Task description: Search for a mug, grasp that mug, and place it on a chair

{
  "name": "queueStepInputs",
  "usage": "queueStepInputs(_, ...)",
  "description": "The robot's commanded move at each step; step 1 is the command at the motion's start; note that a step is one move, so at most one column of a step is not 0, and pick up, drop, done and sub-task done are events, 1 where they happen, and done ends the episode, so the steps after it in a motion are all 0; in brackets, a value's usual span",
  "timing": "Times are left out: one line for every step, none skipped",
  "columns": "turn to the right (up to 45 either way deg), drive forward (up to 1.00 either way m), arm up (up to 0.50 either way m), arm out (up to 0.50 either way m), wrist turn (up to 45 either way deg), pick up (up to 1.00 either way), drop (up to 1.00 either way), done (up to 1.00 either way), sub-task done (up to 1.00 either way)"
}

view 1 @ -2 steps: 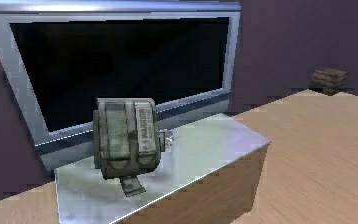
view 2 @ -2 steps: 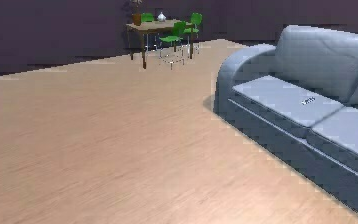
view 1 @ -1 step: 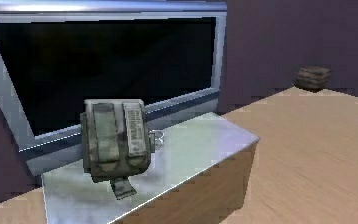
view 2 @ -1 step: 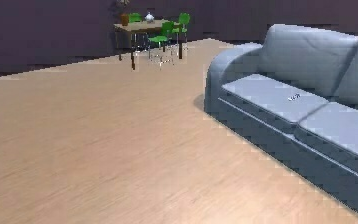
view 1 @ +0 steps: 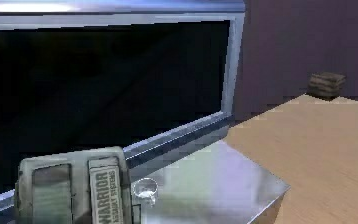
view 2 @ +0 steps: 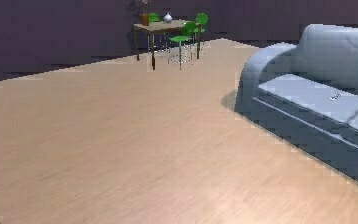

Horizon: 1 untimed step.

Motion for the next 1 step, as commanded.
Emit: queueStepInputs(-45.0,0.00,0.00,0.00,0.0,0.00,0.00,0.00,0.00)
